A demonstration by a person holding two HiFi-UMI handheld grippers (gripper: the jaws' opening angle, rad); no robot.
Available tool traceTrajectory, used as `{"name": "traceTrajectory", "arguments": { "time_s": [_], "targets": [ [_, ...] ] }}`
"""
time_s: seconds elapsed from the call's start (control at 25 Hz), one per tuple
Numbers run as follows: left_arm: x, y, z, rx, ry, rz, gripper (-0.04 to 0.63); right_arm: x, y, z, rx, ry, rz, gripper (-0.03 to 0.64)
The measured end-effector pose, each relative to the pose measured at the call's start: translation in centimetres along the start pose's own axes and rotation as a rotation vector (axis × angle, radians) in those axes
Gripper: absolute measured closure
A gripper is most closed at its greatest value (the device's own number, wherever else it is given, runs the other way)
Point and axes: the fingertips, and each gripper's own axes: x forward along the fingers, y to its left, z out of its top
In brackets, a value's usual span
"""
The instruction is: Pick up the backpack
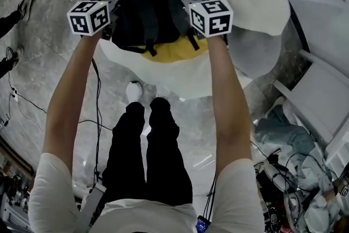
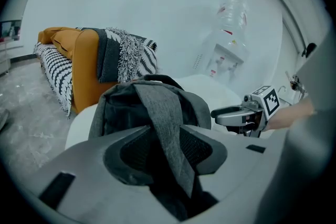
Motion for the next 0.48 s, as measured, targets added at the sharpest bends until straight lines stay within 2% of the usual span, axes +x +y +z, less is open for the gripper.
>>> {"name": "traceTrajectory", "arguments": {
  "time_s": [0.2, 0.48],
  "targets": [
    [0.4, -0.5, 0.0, 0.011, 0.003, -0.034, 0.442, 1.8, 0.3, 0.2, -0.012, 0.017, 0.043, 0.417],
    [0.2, -0.6, 0.3, 0.008, -0.026, -0.061, 0.442, 3.0, 0.1, 0.2, 0.018, 0.009, 0.039, 0.417]
  ]
}}
